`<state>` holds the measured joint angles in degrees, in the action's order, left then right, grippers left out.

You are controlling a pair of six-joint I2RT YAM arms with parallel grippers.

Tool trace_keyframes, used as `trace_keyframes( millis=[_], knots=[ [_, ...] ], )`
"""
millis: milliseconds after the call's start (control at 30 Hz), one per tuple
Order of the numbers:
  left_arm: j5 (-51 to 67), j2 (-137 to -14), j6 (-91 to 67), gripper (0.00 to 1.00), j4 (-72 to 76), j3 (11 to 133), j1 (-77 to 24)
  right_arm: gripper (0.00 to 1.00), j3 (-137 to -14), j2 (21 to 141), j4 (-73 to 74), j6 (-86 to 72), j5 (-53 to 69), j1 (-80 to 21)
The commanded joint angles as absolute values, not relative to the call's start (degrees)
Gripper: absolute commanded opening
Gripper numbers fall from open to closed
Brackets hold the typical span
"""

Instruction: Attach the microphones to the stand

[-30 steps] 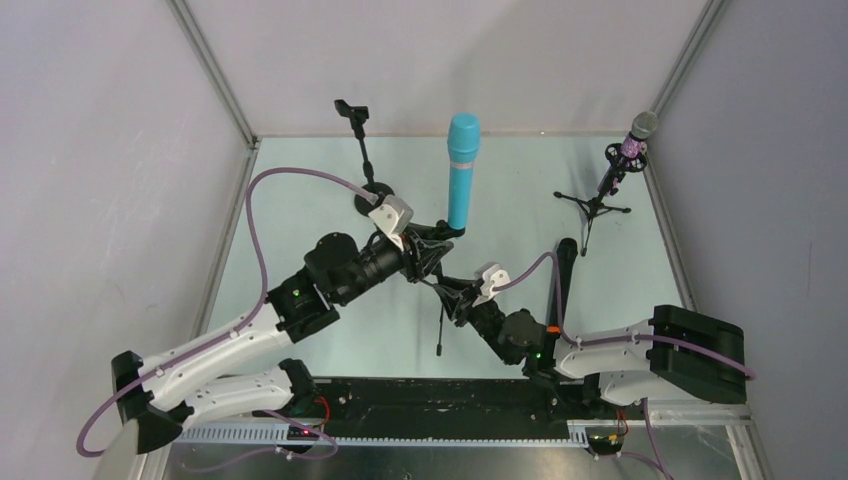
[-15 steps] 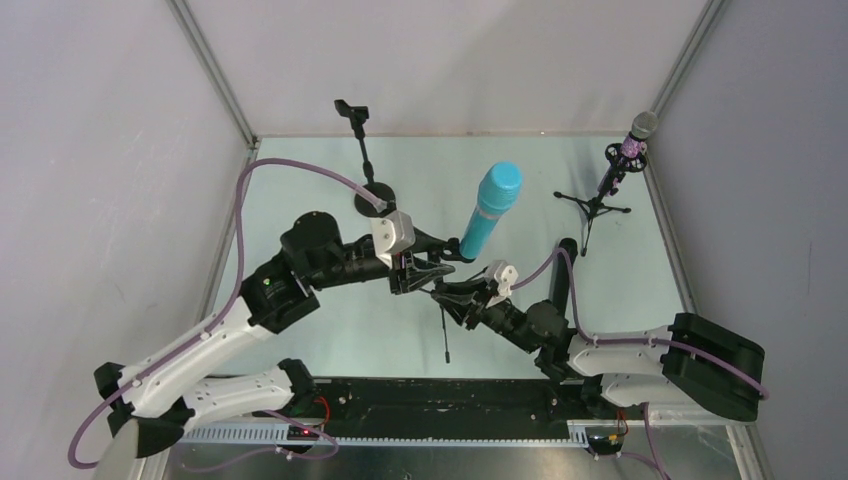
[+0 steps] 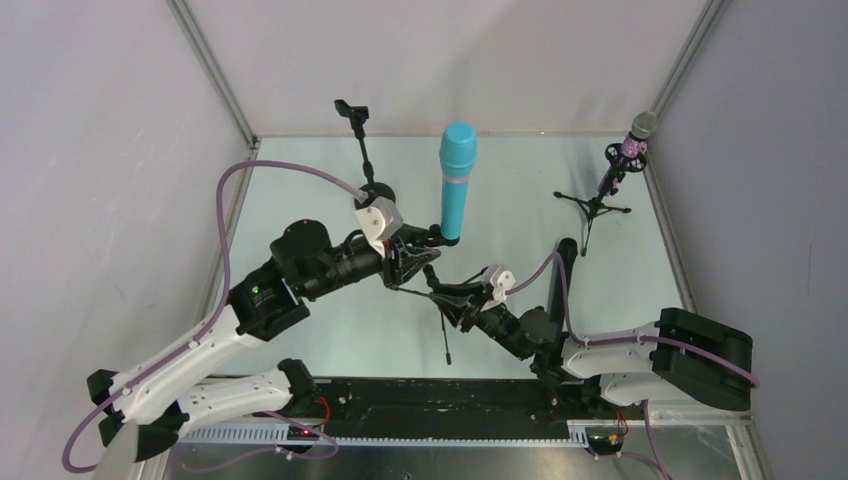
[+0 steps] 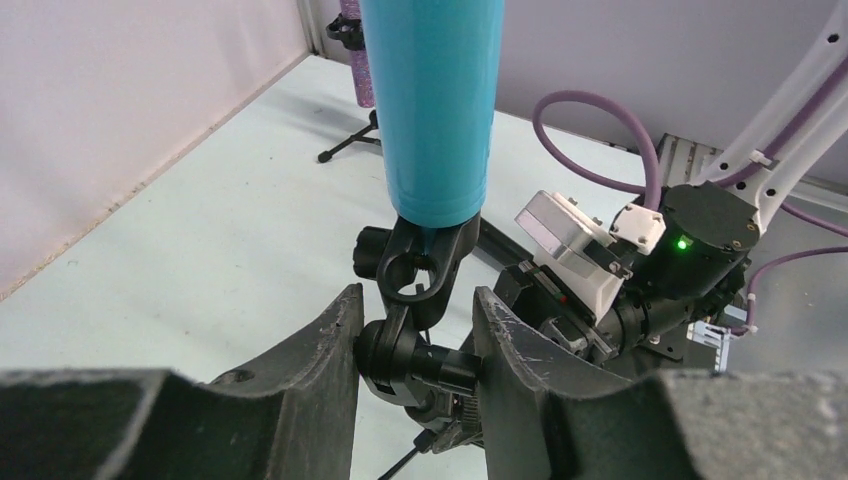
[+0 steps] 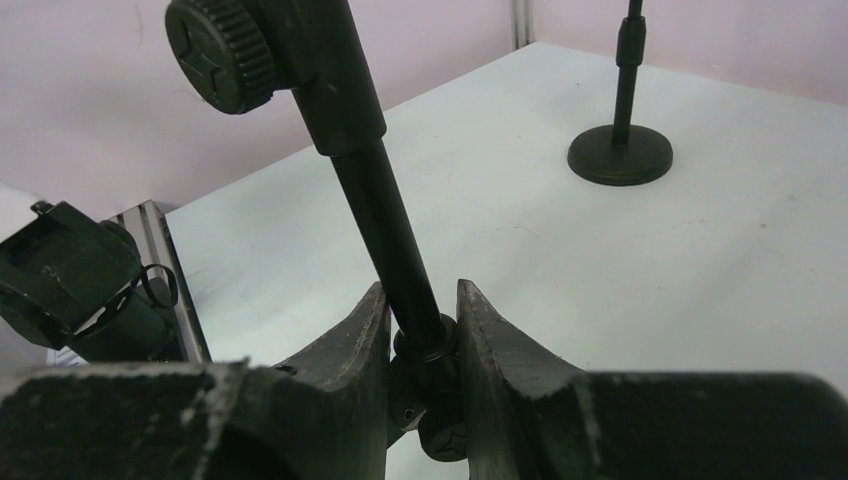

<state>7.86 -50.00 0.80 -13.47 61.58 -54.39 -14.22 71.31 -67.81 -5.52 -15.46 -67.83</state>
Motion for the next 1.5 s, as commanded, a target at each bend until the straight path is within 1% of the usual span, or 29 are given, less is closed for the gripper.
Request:
trace_keyframes(
  millis=[0, 100, 367, 400, 433, 500, 533, 567, 600, 633, 667, 700, 733, 767, 867, 1167, 1467],
  knots=[
    [2.4, -45.1, 2.4, 0.0, 4.0, 65.2, -53.9, 0.0, -12.4, 73.4, -63.8, -7.0, -25.6, -67.6],
    [5.9, -45.7, 3.0, 0.0, 3.7, 65.0, -53.9, 0.0, -12.4, 73.2, -64.1, -6.9, -24.1, -67.3],
    [8.1, -46.9, 5.7, 0.0, 2.9, 63.3, -53.9, 0.01, -13.3, 71.0, -62.9, -6.1, -21.8, -67.2],
    [9.2, -47.2, 6.2, 0.0, 2.7, 63.1, -53.9, 0.12, -13.6, 70.2, -62.6, -6.1, -21.7, -67.2],
    [9.6, -47.3, 7.0, 0.0, 2.6, 62.9, -53.9, 0.19, -13.7, 69.7, -62.0, -6.0, -21.5, -67.2],
    [10.7, -47.9, 8.0, 0.0, 2.4, 62.4, -53.9, 0.46, -14.1, 67.9, -61.1, -6.6, -21.9, -67.2],
    [11.1, -48.0, 8.2, 0.0, 2.3, 62.2, -53.9, 0.51, -14.2, 66.2, -60.8, -6.9, -21.9, -67.2],
    [11.3, -48.2, 8.6, 0.0, 2.2, 61.9, -53.9, 0.61, -14.4, 65.2, -59.8, -7.1, -21.8, -67.2],
    [11.6, -48.3, 8.7, 0.0, 2.0, 61.7, -53.9, 0.64, -14.6, 63.2, -59.1, -7.4, -21.7, -67.2],
    [11.7, -48.4, 8.8, 0.0, 1.9, 61.3, -53.9, 0.72, -15.1, 62.2, -57.3, -7.5, -21.7, -67.2],
    [11.8, -48.4, 8.9, 0.0, 1.8, 61.0, -53.9, 0.76, -15.4, 60.3, -56.3, -7.6, -21.7, -67.2],
    [11.9, -48.4, 8.8, 0.0, 1.7, 60.5, -53.9, 0.84, -15.9, 59.4, -54.6, -7.6, -21.6, -67.2],
    [11.8, -48.3, 8.9, 0.0, 1.6, 60.2, -53.9, 0.87, -16.0, 57.7, -53.2, -7.3, -21.4, -67.2],
    [11.5, -48.1, 8.9, 0.0, 1.6, 59.5, -53.9, 0.95, -16.3, 56.0, -52.4, -7.2, -21.3, -67.2],
    [10.6, -48.0, 9.0, 0.0, 1.6, 58.4, -53.8, 0.99, -16.4, 53.1, -48.8, -6.6, -21.4, -67.2],
    [8.9, -49.9, 7.6, 0.0, 2.7, 56.4, -52.4, 0.99, -16.3, 47.3, -39.3, -7.7, -23.5, -66.8],
    [11.9, -54.0, 0.7, 0.0, 9.7, 52.6, -46.0, 0.99, -14.4, 42.5, -31.8, -10.7, -24.2, -64.2]
  ],
)
